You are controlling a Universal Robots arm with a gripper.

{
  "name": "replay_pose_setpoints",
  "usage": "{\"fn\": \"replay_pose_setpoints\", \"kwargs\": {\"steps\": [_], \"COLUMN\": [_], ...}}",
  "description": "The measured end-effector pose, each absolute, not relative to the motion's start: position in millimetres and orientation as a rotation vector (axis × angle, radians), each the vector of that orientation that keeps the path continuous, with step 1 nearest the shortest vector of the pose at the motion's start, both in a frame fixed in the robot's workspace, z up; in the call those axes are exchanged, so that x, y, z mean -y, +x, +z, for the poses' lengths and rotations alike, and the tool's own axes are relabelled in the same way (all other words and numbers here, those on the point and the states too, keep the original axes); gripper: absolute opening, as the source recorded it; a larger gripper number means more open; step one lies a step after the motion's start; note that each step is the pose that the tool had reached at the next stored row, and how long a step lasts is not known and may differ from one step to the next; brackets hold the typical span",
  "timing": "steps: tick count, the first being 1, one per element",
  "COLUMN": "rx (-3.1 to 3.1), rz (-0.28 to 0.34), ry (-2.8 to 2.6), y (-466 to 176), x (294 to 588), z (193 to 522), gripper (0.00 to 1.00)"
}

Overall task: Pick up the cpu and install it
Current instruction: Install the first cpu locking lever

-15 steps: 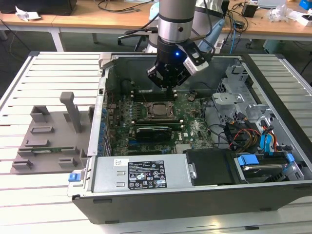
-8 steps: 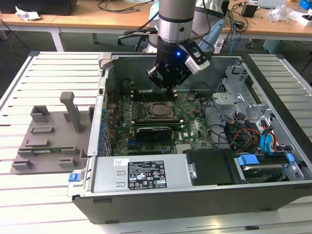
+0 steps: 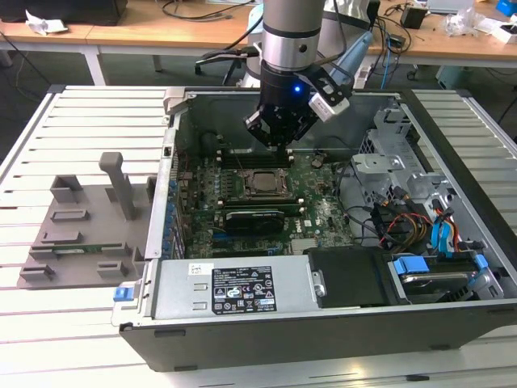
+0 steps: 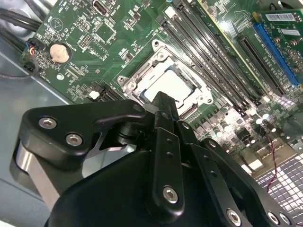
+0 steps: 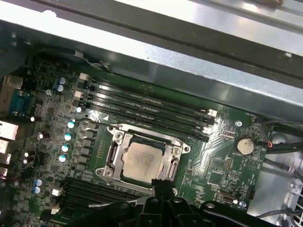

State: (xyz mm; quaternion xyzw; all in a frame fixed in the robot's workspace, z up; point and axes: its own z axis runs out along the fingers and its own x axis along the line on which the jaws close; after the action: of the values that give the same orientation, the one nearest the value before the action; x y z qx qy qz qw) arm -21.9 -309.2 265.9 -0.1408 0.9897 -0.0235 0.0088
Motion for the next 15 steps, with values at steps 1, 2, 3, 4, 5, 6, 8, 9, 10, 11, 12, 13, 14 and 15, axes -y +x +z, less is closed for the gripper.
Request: {"fn": "replay_pose_setpoints", "kwargs": {"steps": [1, 2, 3, 4, 5, 6, 8, 9, 10, 11, 12, 13, 14, 15], "rx": [-3.090, -3.088, -3.086, -3.085, -3.083, -3.082, -3.080, -3.079, -3.079, -3.079, -3.082, -3.086, -3.090, -3.094], "rz": [-0.073, -0.073, -0.073, -0.073, -0.073, -0.073, -0.071, -0.066, -0.056, -0.050, -0.048, -0.048, -0.048, -0.049], "ry": [-0.451, -0.467, -0.477, -0.484, -0.495, -0.499, -0.510, -0.511, -0.511, -0.505, -0.489, -0.464, -0.440, -0.407], "y": [-21.9, -21.9, -21.9, -21.9, -21.9, -21.9, -22.0, -22.0, -21.9, -21.9, -21.9, -21.9, -21.9, -21.9], "x": [309.2, 309.2, 309.2, 309.2, 309.2, 309.2, 309.3, 309.3, 309.2, 309.2, 309.2, 309.2, 309.2, 309.2], "z": [265.9, 265.9, 265.9, 265.9, 265.9, 265.9, 266.0, 266.0, 265.9, 265.9, 265.7, 265.5, 265.3, 265.1], "gripper": [0.11, 0.11, 0.11, 0.11, 0.11, 0.11, 0.11, 0.11, 0.11, 0.11, 0.11, 0.11, 0.11, 0.11]}}
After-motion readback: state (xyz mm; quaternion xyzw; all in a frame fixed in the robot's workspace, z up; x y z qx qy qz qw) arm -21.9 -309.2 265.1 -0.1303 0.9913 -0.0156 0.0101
